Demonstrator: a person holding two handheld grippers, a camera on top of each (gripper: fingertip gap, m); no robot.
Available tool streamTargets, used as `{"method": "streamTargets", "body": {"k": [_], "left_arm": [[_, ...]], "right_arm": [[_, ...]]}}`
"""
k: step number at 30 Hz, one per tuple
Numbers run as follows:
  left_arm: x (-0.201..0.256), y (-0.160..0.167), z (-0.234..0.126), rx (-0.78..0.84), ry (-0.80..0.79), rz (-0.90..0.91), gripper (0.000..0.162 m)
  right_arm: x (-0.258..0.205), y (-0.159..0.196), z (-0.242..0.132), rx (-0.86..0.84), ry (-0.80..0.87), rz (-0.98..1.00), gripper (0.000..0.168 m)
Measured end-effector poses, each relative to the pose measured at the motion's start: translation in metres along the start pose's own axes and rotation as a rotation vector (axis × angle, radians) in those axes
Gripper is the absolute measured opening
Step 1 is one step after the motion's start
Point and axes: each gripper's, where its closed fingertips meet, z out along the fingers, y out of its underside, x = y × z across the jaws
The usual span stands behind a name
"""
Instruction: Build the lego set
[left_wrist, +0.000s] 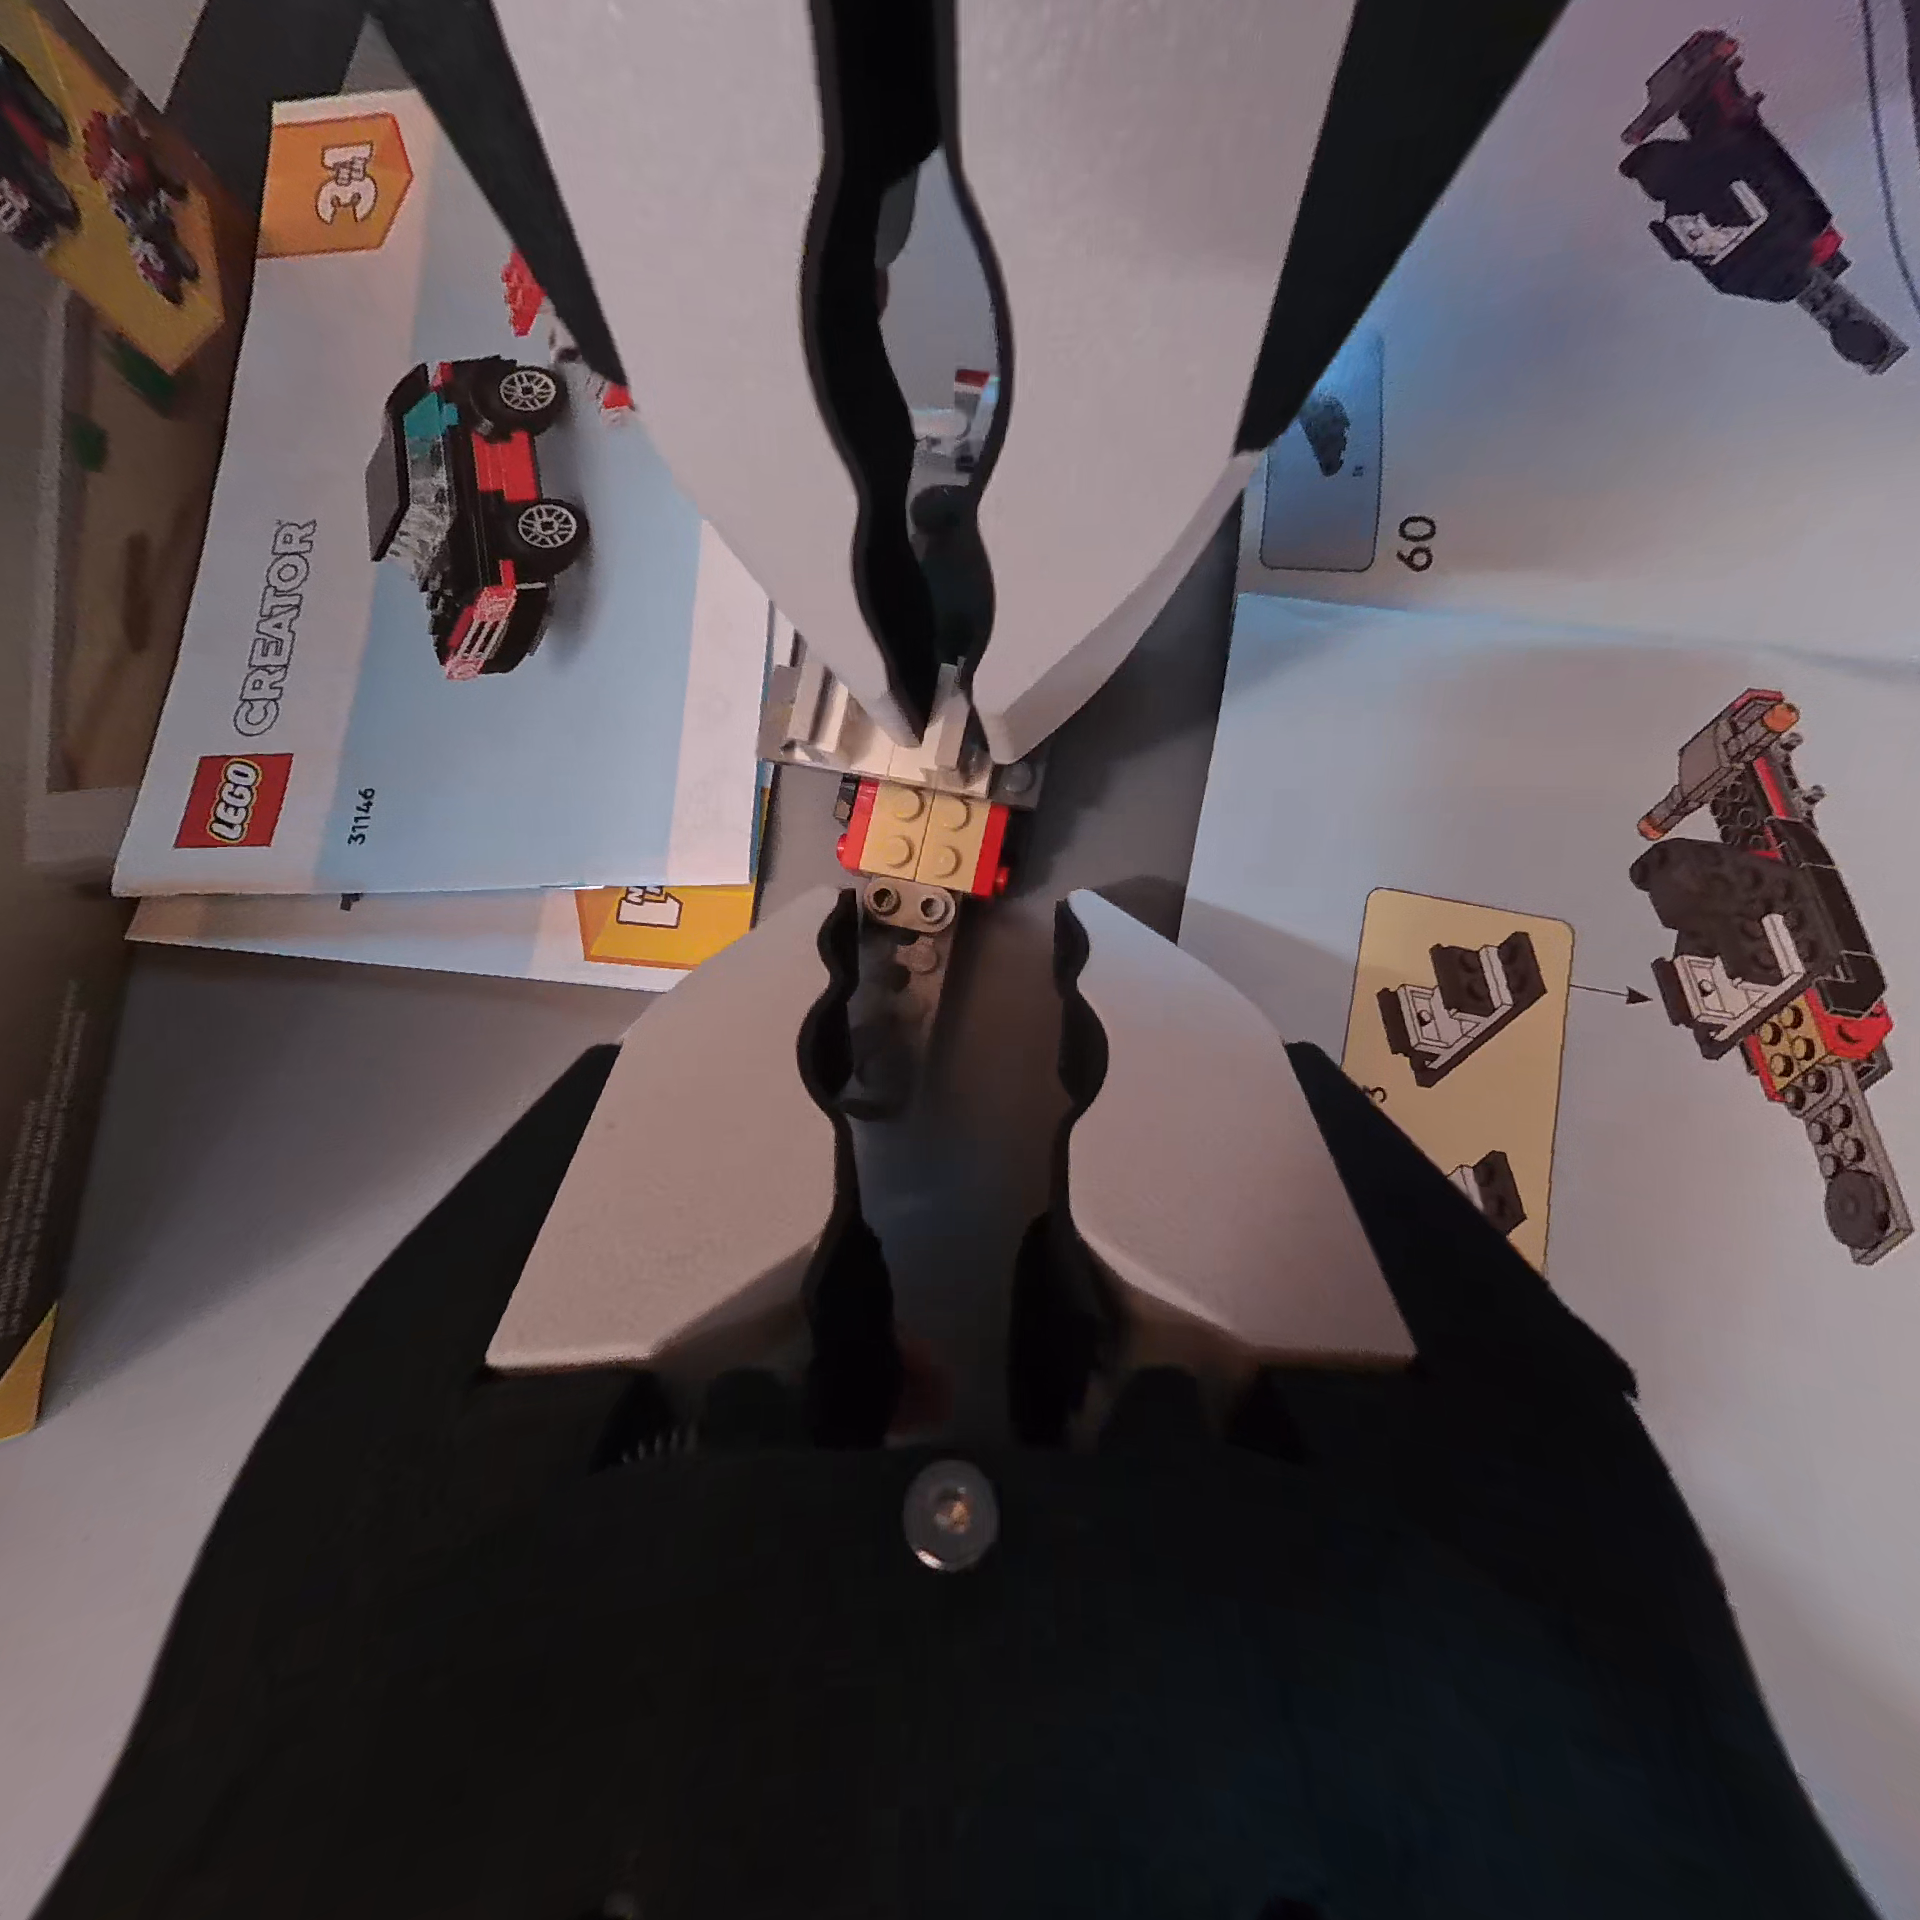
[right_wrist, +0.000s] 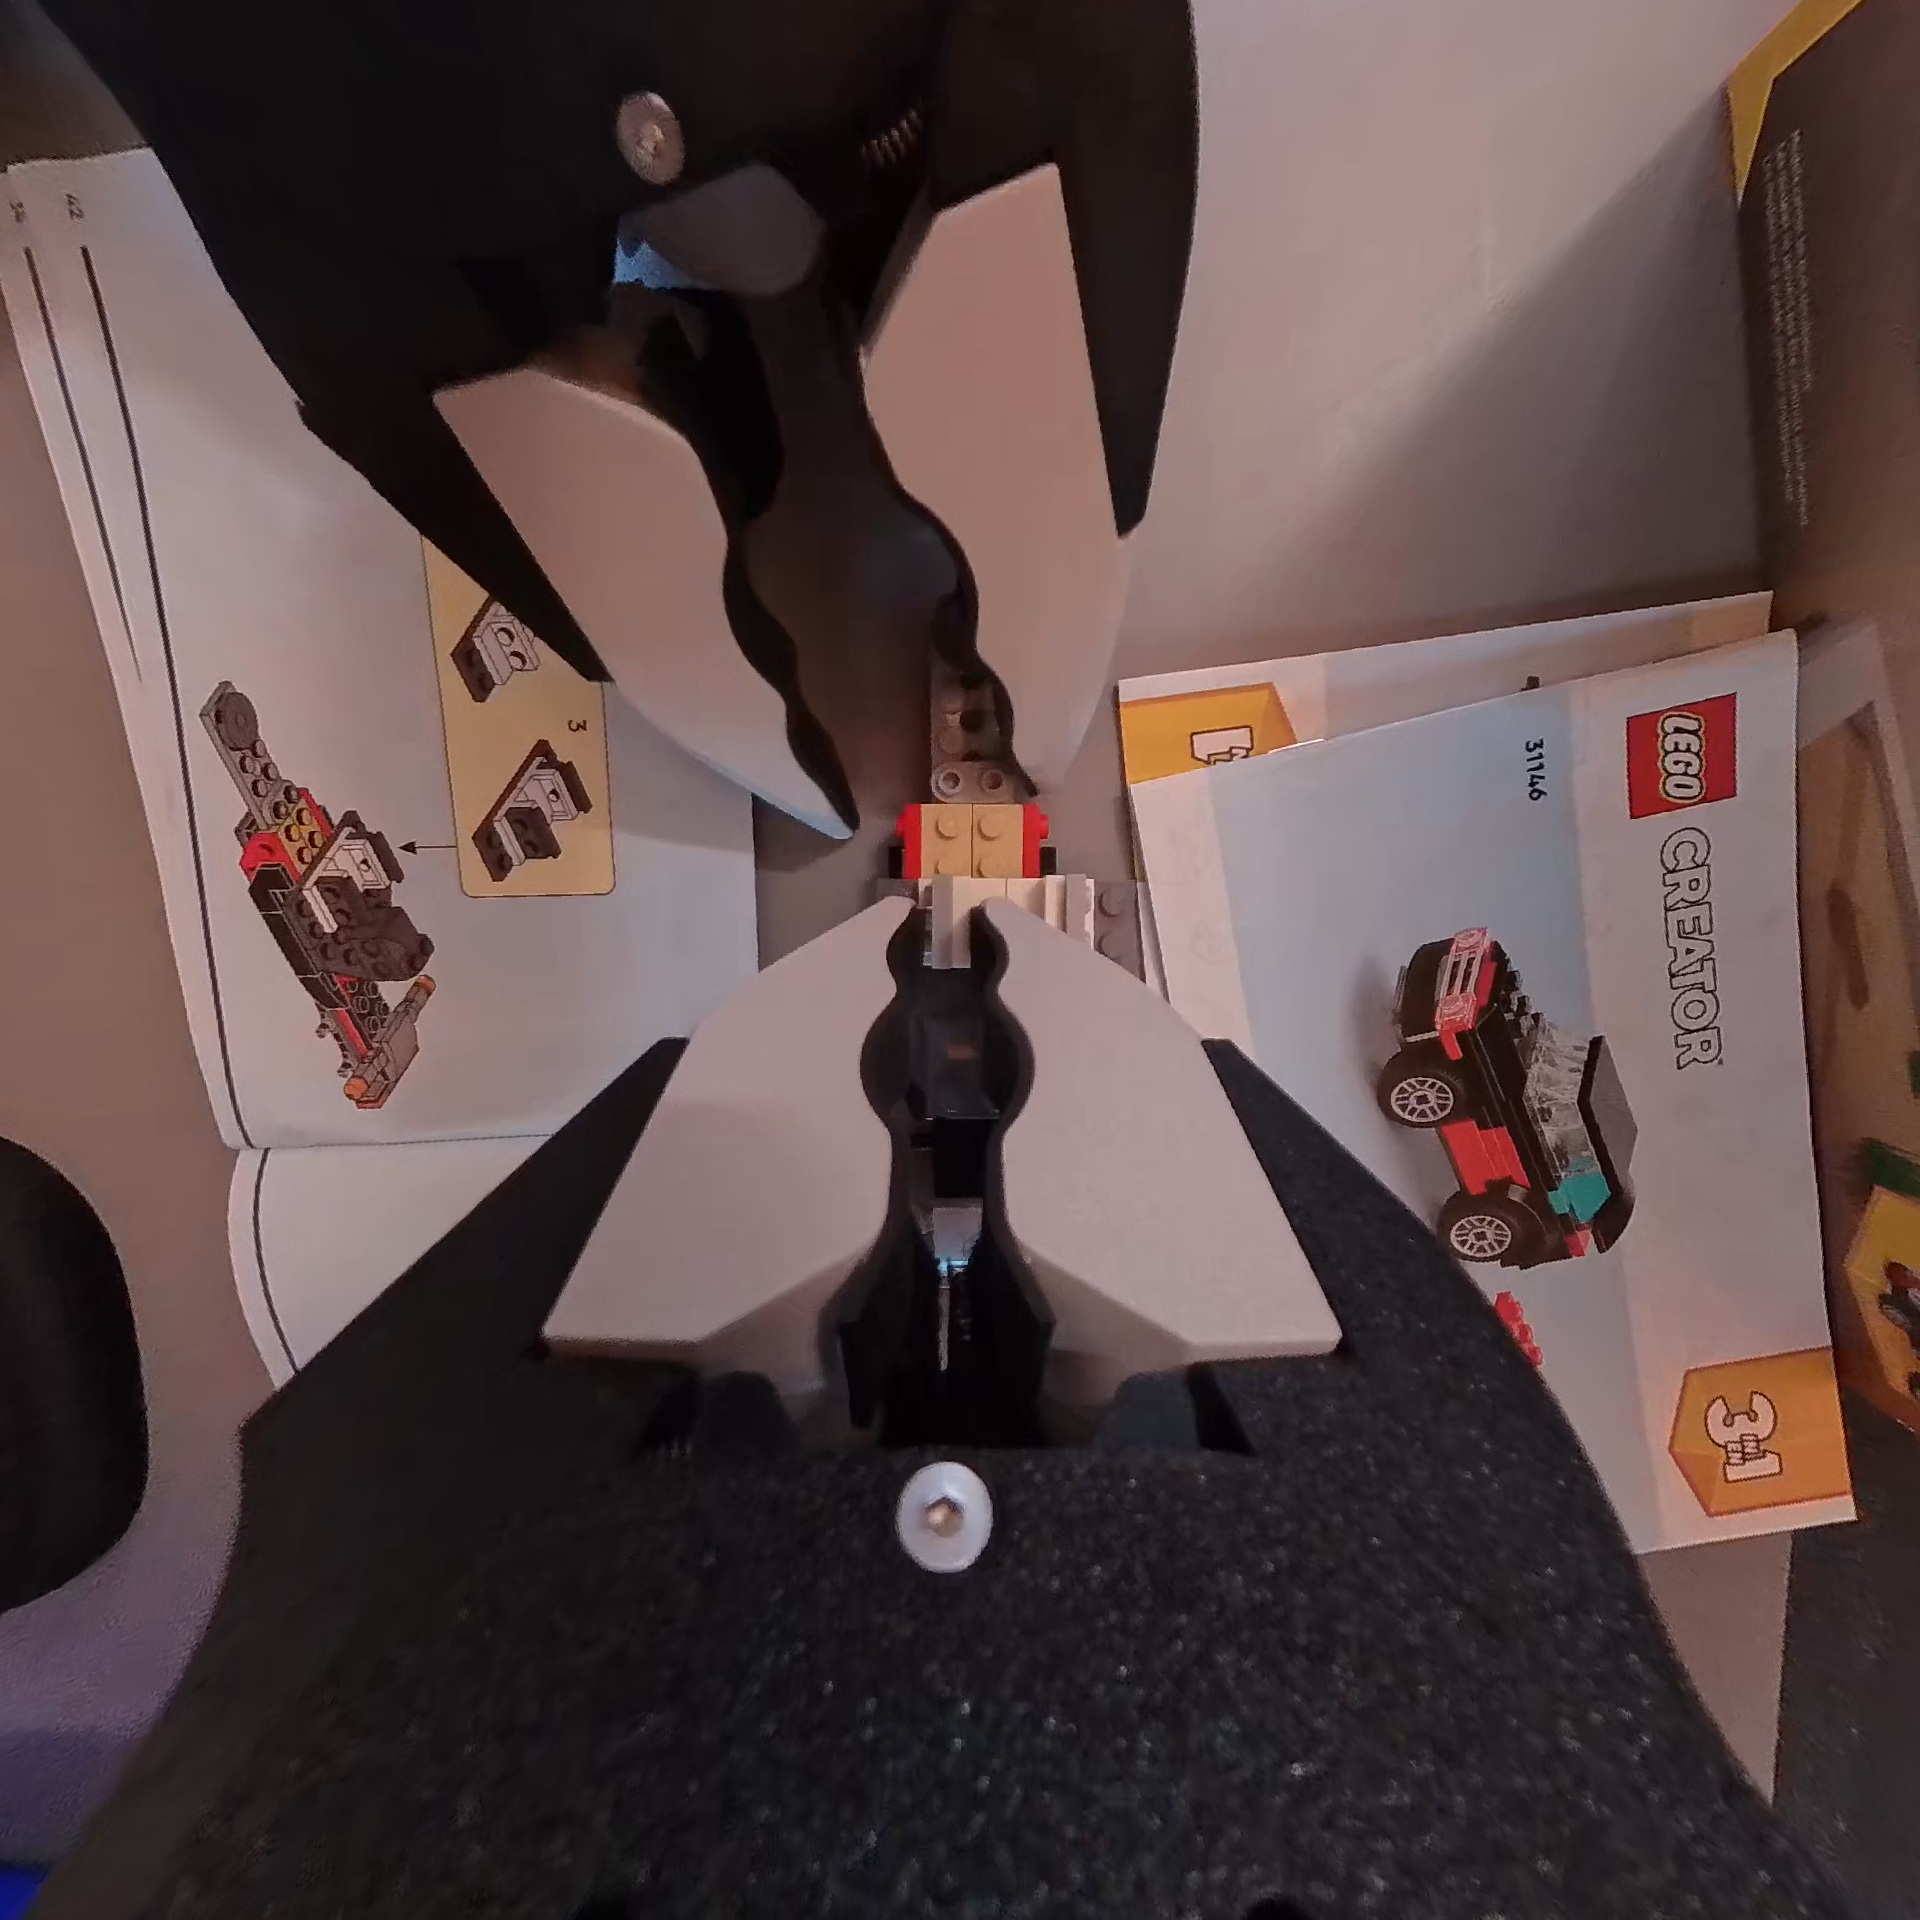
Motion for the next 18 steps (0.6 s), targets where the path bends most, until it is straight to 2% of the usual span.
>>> {"method": "streamTargets", "body": {"k": [18], "left_arm": [[0.0064,0.0052,-0.005,0.031,0.021,-0.05,0.028]], "right_arm": [[-0.0053,0.0036,-0.0013,-0.081,0.038,-0.02,0.009]]}}
